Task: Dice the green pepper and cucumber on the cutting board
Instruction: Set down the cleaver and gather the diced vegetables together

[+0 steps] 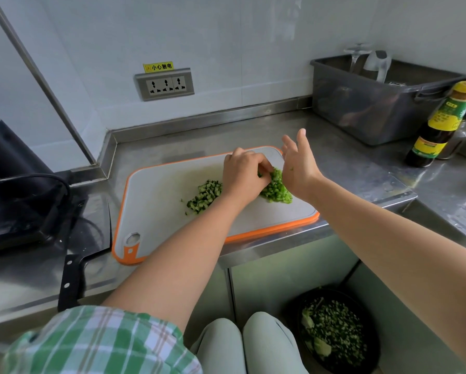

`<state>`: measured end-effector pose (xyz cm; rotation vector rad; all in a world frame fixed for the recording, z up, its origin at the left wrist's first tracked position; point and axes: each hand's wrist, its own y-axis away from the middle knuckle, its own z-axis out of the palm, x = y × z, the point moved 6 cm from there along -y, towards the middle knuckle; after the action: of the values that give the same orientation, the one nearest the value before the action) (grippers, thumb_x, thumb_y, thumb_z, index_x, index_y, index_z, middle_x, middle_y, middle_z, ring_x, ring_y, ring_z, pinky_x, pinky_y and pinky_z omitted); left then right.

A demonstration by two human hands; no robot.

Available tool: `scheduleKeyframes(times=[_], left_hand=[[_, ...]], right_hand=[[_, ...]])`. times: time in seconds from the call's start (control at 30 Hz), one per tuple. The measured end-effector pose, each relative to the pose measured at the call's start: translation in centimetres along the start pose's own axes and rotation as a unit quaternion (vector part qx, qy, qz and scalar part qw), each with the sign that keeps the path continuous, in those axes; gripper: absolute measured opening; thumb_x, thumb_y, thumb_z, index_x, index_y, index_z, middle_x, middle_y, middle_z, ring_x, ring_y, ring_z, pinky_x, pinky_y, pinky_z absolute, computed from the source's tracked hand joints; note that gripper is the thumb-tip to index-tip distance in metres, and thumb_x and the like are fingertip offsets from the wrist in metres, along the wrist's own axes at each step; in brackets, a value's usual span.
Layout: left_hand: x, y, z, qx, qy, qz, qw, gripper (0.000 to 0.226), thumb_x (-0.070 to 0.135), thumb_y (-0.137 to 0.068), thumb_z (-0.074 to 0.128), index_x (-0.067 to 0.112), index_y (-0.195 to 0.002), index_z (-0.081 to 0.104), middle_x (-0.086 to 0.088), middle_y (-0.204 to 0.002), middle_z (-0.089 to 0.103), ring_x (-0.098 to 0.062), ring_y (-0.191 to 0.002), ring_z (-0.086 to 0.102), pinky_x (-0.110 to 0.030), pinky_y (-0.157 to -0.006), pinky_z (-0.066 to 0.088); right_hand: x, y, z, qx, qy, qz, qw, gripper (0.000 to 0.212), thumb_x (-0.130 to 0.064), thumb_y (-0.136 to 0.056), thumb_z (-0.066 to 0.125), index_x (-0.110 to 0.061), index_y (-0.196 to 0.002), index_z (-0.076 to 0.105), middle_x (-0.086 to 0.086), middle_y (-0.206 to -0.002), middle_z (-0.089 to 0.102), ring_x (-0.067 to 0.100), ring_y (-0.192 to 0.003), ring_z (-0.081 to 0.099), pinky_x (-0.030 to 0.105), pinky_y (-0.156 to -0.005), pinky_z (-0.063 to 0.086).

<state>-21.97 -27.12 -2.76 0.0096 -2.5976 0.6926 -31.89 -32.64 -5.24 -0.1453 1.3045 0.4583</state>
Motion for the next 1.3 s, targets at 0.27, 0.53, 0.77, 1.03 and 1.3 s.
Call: scheduleKeyframes(times=[0.27, 0.53, 0.77, 1.03, 1.3], left_hand=[[2.0, 0.2, -0.8, 0.035, 0.128, 0.080, 0.988, 0.005, 0.023, -0.073, 0.075, 0.024, -0.077, 0.072, 0.023, -0.069, 0.060, -0.011, -0.083, 0.051, -0.031, -0.083, 0.039], [2.5, 0.4, -1.1, 0.055, 0.099, 0.098, 0.989, 0.004, 0.022, -0.071, 0.068, 0.021, -0.067, 0.068, 0.023, -0.064, 0.056, -0.012, -0.076, 0.049, -0.033, -0.079, 0.039], [-1.8, 0.0, -0.7, 0.057, -0.102, -0.067, 0.991, 0.025, 0.045, -0.083, 0.066, 0.023, -0.074, 0.072, 0.004, -0.078, 0.070, -0.024, -0.091, 0.051, -0.033, -0.074, 0.029], [-1.6, 0.1, -0.4, 0.046, -0.090, -0.087, 0.991, 0.011, 0.037, -0.082, 0.067, 0.028, -0.081, 0.073, 0.007, -0.087, 0.068, -0.024, -0.099, 0.048, -0.030, -0.074, 0.027], [-1.1, -0.1, 0.1, 0.052, -0.066, -0.069, 0.994, 0.013, 0.036, -0.086, 0.064, 0.028, -0.083, 0.074, 0.006, -0.086, 0.070, -0.023, -0.096, 0.049, -0.030, -0.073, 0.028]], right_hand=[[0.6, -1.2, -0.3, 0.042, 0.008, -0.009, 0.999, 0.065, -0.067, -0.095, 0.012, -0.036, -0.152, 0.017, -0.002, -0.160, 0.014, 0.021, -0.145, 0.022, 0.044, -0.119, 0.016], [0.6, -1.3, -0.2, 0.073, -0.031, -0.007, 0.997, 0.065, -0.067, -0.095, 0.017, -0.035, -0.150, 0.023, -0.001, -0.154, 0.028, 0.021, -0.136, 0.039, 0.038, -0.115, 0.028], [-0.5, -0.9, -1.6, 0.051, -0.159, -0.020, 0.986, 0.069, -0.061, -0.098, 0.020, -0.018, -0.153, 0.022, 0.011, -0.158, 0.020, 0.022, -0.146, 0.020, 0.037, -0.120, 0.017], [-0.2, -0.2, -1.5, -0.001, -0.270, 0.008, 0.963, 0.077, -0.066, -0.095, 0.025, -0.013, -0.150, 0.027, 0.022, -0.153, 0.026, 0.040, -0.138, 0.033, 0.050, -0.110, 0.035], [-0.1, 0.1, -1.2, -0.030, -0.290, 0.034, 0.956, 0.079, -0.065, -0.095, 0.027, -0.010, -0.152, 0.022, 0.026, -0.151, 0.026, 0.047, -0.131, 0.039, 0.053, -0.103, 0.042]])
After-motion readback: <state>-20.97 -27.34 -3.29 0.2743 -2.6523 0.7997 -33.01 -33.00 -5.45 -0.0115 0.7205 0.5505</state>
